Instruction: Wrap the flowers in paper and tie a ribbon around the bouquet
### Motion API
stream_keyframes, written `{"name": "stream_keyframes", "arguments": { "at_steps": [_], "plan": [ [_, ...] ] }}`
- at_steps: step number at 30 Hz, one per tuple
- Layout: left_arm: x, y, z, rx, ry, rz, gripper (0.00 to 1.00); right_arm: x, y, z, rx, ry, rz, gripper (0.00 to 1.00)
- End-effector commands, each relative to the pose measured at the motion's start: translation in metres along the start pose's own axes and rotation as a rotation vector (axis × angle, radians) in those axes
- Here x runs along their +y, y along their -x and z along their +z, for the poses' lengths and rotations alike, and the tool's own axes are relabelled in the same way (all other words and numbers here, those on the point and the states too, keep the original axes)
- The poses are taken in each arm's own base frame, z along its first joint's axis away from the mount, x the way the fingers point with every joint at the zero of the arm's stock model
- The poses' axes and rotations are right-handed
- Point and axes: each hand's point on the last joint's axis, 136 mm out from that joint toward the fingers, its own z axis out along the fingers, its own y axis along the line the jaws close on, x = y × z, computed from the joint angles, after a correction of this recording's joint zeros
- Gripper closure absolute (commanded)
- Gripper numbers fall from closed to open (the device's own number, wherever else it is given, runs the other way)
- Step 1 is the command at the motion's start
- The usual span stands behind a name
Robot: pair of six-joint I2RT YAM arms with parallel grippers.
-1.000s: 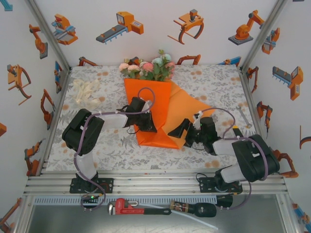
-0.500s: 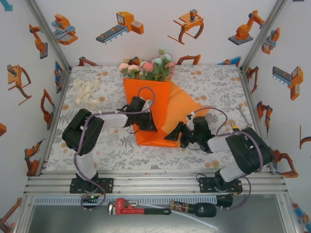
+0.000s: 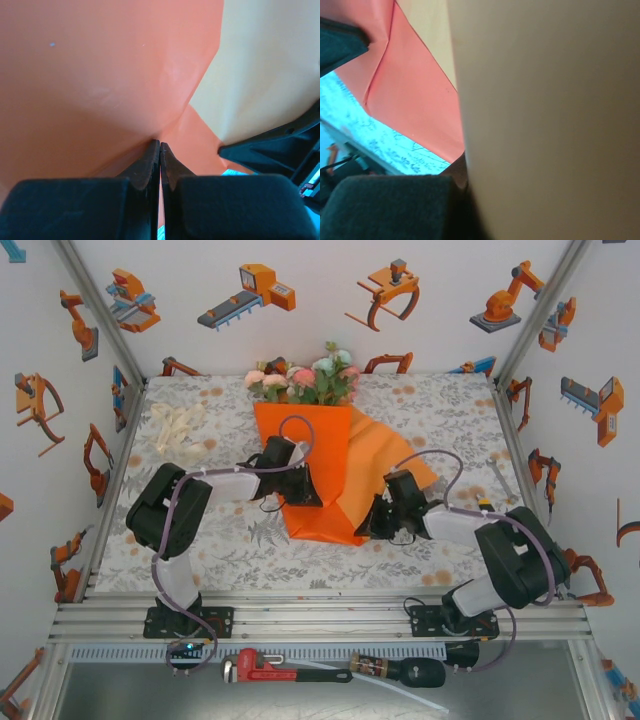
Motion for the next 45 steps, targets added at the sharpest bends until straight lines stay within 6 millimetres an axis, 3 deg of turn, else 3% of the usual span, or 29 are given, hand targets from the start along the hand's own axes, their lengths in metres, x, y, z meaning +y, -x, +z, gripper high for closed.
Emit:
{"name": "stream_keyframes", "arguments": {
  "at_steps": [1,5,7,9,11,15,19,22,27,30,36,38,41,45],
  "plan": [
    [0.004,0.003,-0.006,-0.008,0.026,0.014,0.9,-0.023,-0.005,-0.01,0.045,-0.191,-0.078,0.94],
    [0.016,-0.008,0.005,0.015,0.027,-0.012,0.9,-0.007,0.001,-0.015,0.058,-0.189,-0.126,0.91],
    [0.019,-0.011,0.008,0.024,0.028,-0.021,0.9,0.007,0.007,-0.02,0.05,-0.166,-0.15,0.79],
    [0.02,-0.012,0.01,0.029,0.028,-0.022,0.9,0.02,0.015,-0.028,0.02,-0.142,-0.161,0.58],
    [0.02,-0.012,0.01,0.027,0.027,-0.024,0.9,0.027,0.024,-0.035,-0.014,-0.14,-0.176,0.53],
    [0.02,-0.012,0.01,0.027,0.02,-0.024,0.9,0.045,0.049,-0.045,-0.089,-0.145,-0.223,0.58],
    [0.019,-0.011,0.009,0.023,0.021,-0.023,0.9,0.073,0.061,-0.038,-0.086,-0.062,-0.202,0.85],
    [0.019,-0.011,0.009,0.022,0.02,-0.023,0.9,0.092,0.066,-0.034,-0.074,0.009,-0.158,0.93],
    [0.02,-0.011,0.011,0.023,0.013,-0.029,0.9,0.111,0.077,-0.026,-0.062,0.048,-0.088,0.93],
    [0.019,-0.009,0.011,0.019,0.011,-0.027,0.9,0.134,0.08,-0.019,-0.057,0.122,-0.118,0.93],
    [0.018,-0.008,0.011,0.018,0.006,-0.027,0.9,0.174,0.07,0.005,0.022,0.221,-0.211,0.87],
    [0.017,-0.008,0.011,0.017,0.005,-0.026,0.9,0.187,0.063,0.013,0.072,0.261,-0.256,0.79],
    [0.016,-0.006,0.008,0.009,0.008,-0.023,0.9,0.177,0.058,0.019,0.099,0.219,-0.258,0.64],
    [0.016,-0.005,0.006,0.005,0.006,-0.022,0.9,0.162,0.056,0.016,0.076,0.17,-0.295,0.59]
  ]
}}
